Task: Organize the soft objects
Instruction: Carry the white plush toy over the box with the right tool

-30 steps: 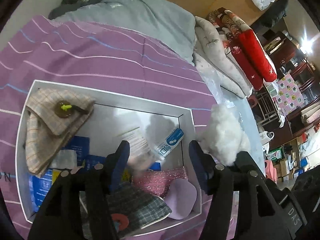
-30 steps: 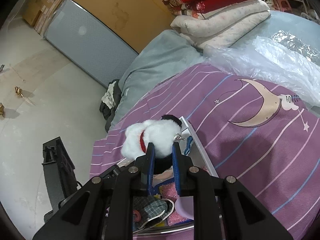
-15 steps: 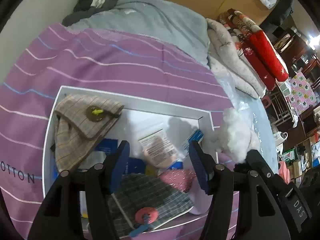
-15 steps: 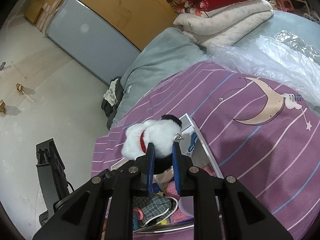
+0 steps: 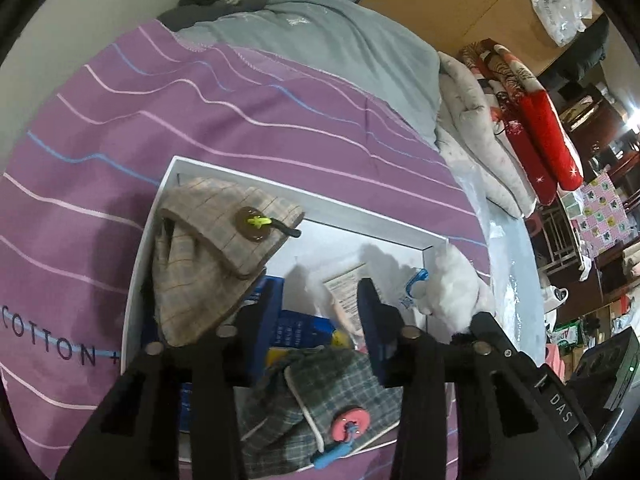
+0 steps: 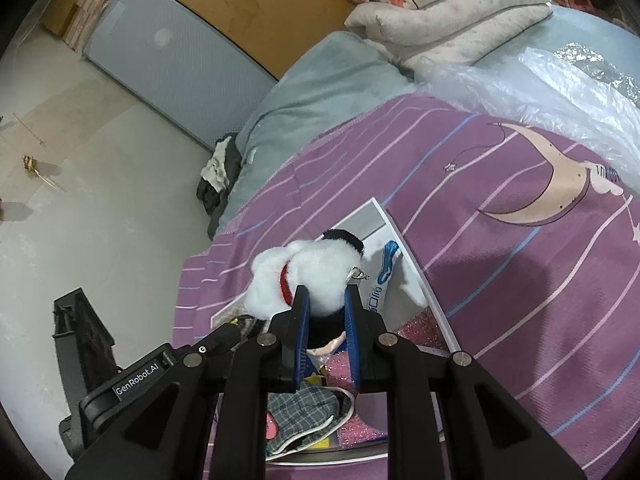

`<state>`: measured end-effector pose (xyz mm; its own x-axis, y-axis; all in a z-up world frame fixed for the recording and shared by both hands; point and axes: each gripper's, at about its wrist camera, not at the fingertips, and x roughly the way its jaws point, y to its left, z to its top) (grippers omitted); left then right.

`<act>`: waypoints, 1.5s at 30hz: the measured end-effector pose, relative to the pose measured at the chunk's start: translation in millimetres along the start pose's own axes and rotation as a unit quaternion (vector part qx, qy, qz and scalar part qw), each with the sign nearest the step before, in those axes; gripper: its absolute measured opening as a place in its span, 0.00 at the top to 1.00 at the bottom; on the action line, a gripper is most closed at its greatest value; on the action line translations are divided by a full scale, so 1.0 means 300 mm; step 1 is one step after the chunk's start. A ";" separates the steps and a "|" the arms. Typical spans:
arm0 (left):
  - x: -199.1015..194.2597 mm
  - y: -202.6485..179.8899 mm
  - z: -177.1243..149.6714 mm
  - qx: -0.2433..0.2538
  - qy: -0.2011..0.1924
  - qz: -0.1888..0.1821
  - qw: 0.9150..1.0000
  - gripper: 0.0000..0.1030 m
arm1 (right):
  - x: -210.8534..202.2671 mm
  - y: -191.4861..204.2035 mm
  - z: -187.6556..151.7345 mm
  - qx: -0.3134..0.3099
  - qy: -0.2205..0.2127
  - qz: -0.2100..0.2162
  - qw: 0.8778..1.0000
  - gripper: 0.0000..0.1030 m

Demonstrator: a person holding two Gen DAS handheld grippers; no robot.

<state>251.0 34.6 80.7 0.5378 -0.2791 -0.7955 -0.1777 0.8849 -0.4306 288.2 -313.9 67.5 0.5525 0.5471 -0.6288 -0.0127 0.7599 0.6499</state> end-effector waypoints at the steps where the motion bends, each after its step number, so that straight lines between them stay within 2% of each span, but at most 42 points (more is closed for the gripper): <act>1: 0.010 -0.004 -0.002 0.004 0.005 -0.001 1.000 0.67 | 0.010 0.003 -0.005 -0.003 0.003 -0.004 1.000 0.85; 5: 0.032 -0.011 -0.007 0.011 0.018 0.005 1.000 0.69 | 0.060 0.015 -0.023 -0.015 0.021 -0.010 1.000 0.85; 11: 0.018 0.016 -0.004 0.008 0.004 0.067 0.998 0.70 | 0.130 0.073 -0.061 -0.077 0.060 -0.012 0.995 0.85; 14: 0.010 0.040 -0.003 0.000 0.003 0.067 0.998 0.70 | 0.164 0.092 -0.071 -0.106 0.085 -0.036 0.990 0.85; 17: 0.009 0.059 0.000 -0.010 0.007 0.064 0.998 0.70 | 0.205 0.065 -0.076 -0.096 0.113 -0.047 0.988 0.85; 23: -0.006 0.055 -0.003 -0.008 0.002 0.066 0.998 0.70 | 0.268 0.067 -0.049 -0.075 0.131 -0.019 0.988 0.85; 27: -0.011 0.046 -0.003 -0.005 -0.002 0.067 0.998 0.70 | 0.304 0.076 -0.047 -0.053 0.155 0.042 0.986 0.85; 32: -0.001 0.040 -0.005 -0.001 0.003 0.075 0.997 0.70 | 0.236 0.062 -0.018 -0.035 0.117 0.066 0.990 0.85; 35: 0.012 0.039 -0.009 0.002 0.016 0.080 0.997 0.70 | 0.184 0.047 0.013 -0.047 0.079 0.008 0.996 0.85; 36: 0.016 0.039 -0.011 0.002 0.021 0.081 0.996 0.70 | 0.173 0.040 0.021 -0.056 0.067 -0.027 0.996 0.85; 38: 0.032 0.034 -0.015 0.007 0.033 0.079 0.996 0.70 | 0.159 0.020 0.029 -0.060 0.056 -0.062 0.995 0.85; 41: 0.055 0.030 -0.021 0.011 0.055 0.056 0.997 0.70 | 0.167 -0.019 0.033 -0.045 0.059 -0.078 0.994 0.85; 45: 0.085 0.017 -0.032 0.020 0.082 0.039 0.996 0.70 | 0.194 -0.048 0.010 -0.056 0.071 -0.125 0.988 0.85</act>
<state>255.9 28.2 54.1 0.3819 -0.2631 -0.8860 -0.1781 0.9197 -0.3499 322.9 -294.2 22.8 0.4272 0.3755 -0.8225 0.0126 0.9071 0.4207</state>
